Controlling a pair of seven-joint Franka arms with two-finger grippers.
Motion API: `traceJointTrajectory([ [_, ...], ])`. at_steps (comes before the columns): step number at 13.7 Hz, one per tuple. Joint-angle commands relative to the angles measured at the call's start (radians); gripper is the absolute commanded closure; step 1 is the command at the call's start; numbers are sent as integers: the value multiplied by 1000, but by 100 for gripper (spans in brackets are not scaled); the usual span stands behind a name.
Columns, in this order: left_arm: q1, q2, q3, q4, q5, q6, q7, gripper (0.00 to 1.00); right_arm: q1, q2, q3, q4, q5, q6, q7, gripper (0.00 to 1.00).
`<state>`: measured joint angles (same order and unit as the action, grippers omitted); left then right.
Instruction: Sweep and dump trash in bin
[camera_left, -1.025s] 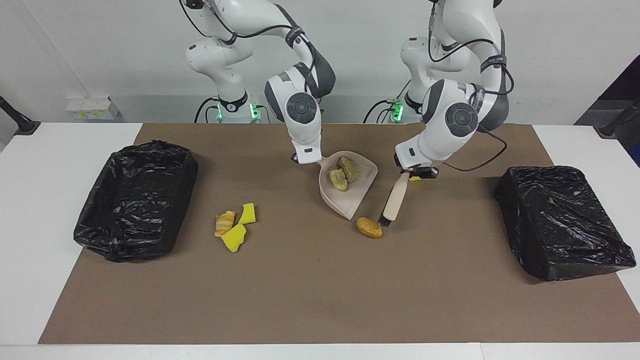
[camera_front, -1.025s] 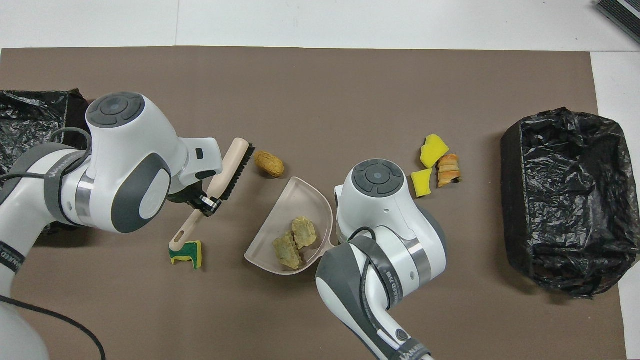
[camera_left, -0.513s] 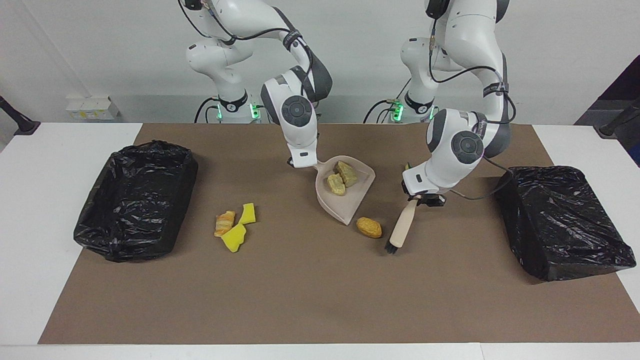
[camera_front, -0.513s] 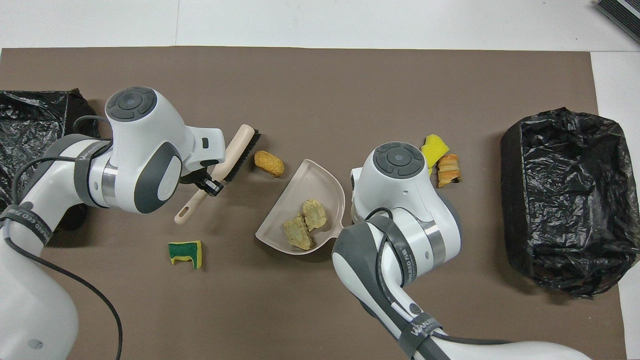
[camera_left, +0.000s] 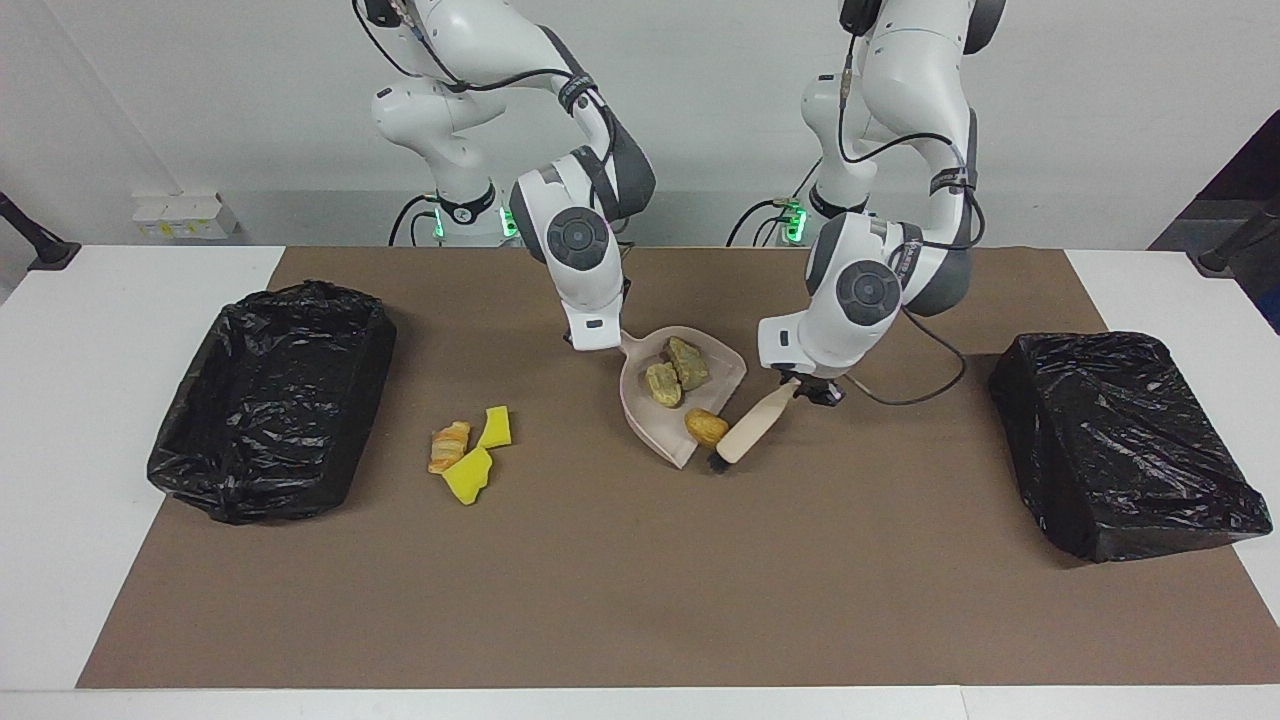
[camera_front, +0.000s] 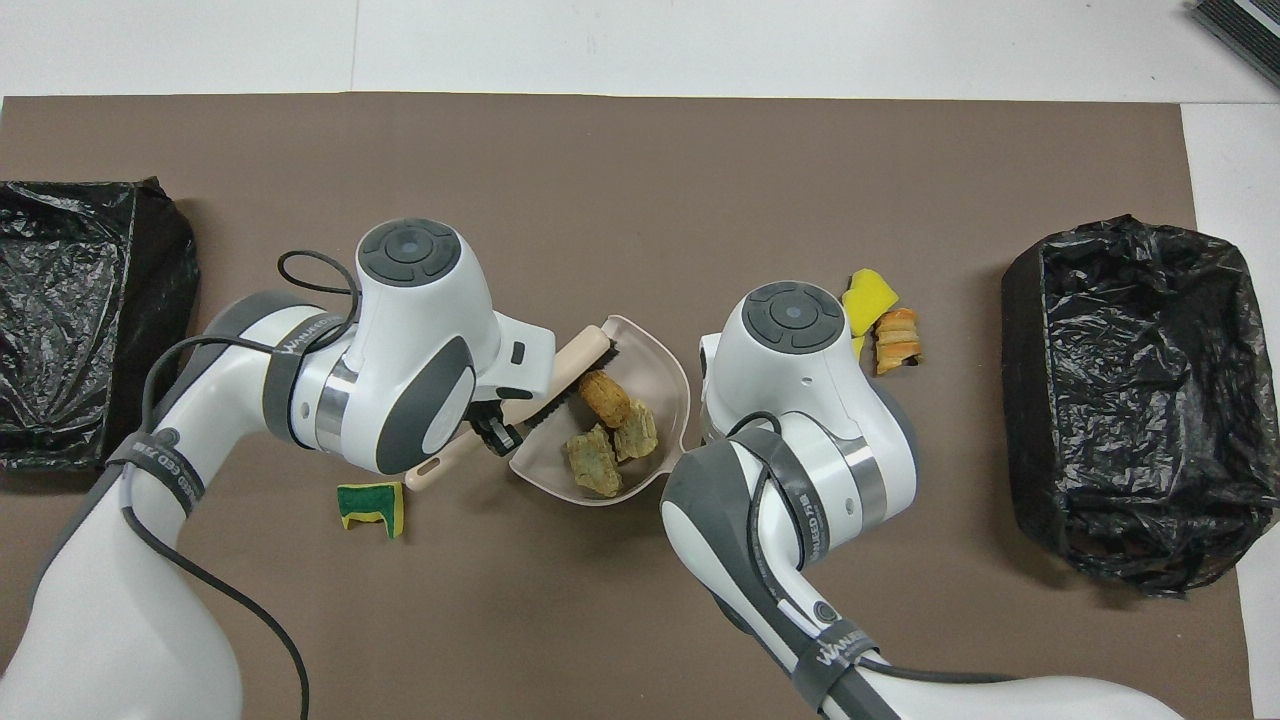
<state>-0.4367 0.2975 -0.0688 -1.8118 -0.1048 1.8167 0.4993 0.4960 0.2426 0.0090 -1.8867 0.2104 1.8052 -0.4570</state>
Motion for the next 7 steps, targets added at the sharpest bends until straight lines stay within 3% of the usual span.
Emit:
traceJointTrajectory([
  [1,-7,-93,18,-29,-35,-68,-124,100,-2,18,6,20,-20,3,3,100],
  [7,30,-149,33,-41,-30,-95,-600,100,-7,18,8,1,-46,74,-238,100],
])
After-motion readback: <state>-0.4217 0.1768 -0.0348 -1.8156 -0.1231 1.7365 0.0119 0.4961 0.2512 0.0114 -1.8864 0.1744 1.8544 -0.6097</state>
